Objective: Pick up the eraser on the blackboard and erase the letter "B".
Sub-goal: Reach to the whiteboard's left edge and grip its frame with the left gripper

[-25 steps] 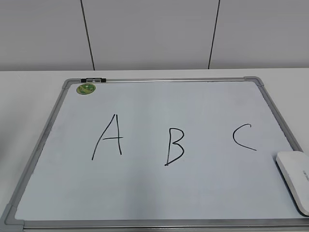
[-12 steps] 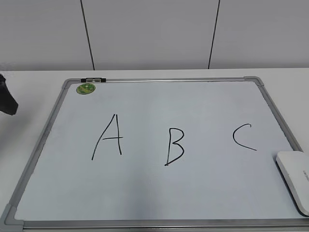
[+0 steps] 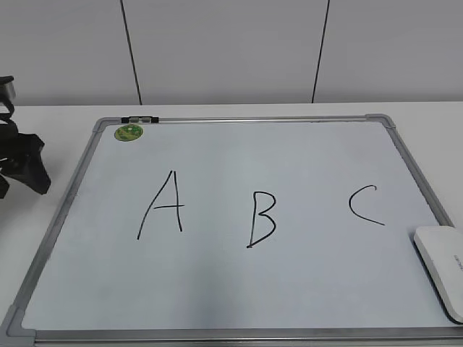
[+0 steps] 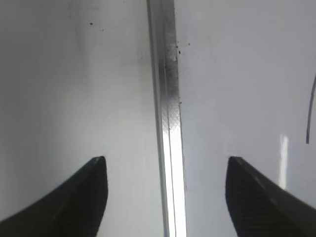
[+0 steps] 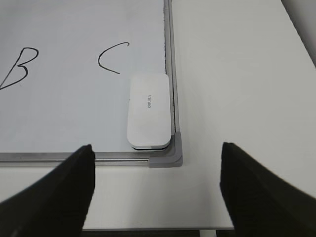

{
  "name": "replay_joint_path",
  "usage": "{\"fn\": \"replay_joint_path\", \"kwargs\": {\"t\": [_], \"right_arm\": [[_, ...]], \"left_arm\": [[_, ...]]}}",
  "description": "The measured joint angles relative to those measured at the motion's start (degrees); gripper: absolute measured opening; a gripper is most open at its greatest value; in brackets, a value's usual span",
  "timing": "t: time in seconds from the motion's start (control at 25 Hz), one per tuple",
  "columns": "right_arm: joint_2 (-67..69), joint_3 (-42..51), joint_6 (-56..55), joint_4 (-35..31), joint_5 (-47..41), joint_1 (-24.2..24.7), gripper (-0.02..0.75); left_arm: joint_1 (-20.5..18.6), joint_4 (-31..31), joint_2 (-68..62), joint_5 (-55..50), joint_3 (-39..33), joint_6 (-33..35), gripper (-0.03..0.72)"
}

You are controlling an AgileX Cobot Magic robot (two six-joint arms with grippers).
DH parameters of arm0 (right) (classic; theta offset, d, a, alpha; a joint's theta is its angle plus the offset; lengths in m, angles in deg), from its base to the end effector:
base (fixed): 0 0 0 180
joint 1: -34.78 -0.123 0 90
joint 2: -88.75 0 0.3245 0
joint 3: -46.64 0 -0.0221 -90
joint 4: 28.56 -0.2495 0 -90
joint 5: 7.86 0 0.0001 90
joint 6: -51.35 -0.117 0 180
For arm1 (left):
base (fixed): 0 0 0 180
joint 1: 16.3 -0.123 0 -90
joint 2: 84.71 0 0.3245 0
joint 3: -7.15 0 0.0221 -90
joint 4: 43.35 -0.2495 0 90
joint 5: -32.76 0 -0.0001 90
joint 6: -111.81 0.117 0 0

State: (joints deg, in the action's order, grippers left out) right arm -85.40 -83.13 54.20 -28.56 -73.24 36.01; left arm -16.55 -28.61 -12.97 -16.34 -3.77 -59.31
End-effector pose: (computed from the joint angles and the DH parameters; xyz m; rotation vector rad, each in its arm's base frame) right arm -0.0283 0.0006 0.2525 -0.0300 2.1200 -0.0423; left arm 0.3555 -0.0210 0.2168 0.0023 2.9087 -0.2841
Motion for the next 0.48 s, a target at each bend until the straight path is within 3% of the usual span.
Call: {"fn": "replay_joint_path", "kwargs": {"t": [0.12, 0.48], "right_arm": [[0.0, 0.0, 0.0, 0.0, 0.0, 0.0, 0.587], [0.0, 0.0, 0.0, 0.0, 0.0, 0.0, 0.587]], "left_arm": [[0.0, 0.6, -2.7, 0.2, 2.4, 0.7, 0.496], [0.0, 2.8, -9.4, 0.0, 8.6, 2.8, 0.483]]}}
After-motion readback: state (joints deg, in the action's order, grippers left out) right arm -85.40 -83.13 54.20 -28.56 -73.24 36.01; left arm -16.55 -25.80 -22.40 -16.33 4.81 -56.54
